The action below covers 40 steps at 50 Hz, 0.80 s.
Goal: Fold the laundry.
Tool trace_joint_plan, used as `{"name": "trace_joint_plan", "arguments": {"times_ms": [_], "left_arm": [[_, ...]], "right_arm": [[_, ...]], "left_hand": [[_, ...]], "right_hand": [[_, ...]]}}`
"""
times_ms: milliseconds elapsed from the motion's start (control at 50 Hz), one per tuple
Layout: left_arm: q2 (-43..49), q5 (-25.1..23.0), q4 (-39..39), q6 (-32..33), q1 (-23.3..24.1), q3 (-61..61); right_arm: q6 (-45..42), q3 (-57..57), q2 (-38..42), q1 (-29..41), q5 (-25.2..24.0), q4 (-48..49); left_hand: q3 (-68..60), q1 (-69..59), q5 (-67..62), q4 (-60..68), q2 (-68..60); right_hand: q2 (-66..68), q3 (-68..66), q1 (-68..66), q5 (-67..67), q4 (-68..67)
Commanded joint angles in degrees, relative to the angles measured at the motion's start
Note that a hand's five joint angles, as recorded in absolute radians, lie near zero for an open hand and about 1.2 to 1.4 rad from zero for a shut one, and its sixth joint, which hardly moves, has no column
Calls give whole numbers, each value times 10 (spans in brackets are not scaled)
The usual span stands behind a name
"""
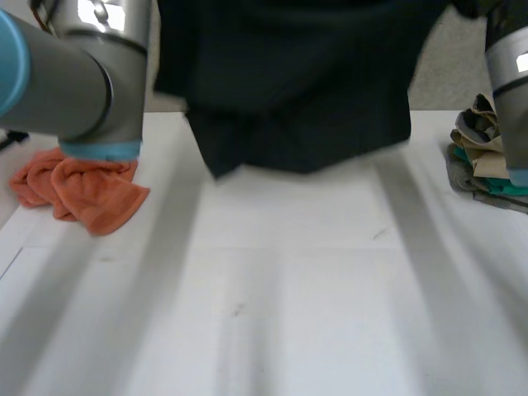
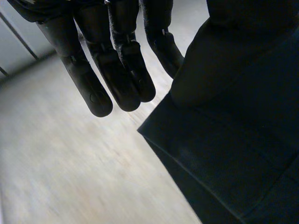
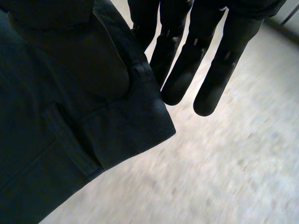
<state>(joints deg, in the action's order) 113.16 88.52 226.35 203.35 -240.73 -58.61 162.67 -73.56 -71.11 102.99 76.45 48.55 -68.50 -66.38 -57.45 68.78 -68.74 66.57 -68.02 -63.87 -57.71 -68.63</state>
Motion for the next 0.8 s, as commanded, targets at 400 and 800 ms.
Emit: {"name": "trace_joint_plan", "arguments": {"times_ms": [400, 800], "left_arm": [[-16, -6, -161, -92, -7, -352], [-358, -12, -714, -68, 32, -411]], "right_arm": [[-92, -123, 125, -2, -82, -219], [-280, -235, -230, -48, -82, -713]], "left_hand": [[-115, -136, -126, 112, -113], [-115, -136, -126, 112, -113]], "right_hand": [[134, -120, -161, -123, -114], [134, -120, -161, -123, -114]]}}
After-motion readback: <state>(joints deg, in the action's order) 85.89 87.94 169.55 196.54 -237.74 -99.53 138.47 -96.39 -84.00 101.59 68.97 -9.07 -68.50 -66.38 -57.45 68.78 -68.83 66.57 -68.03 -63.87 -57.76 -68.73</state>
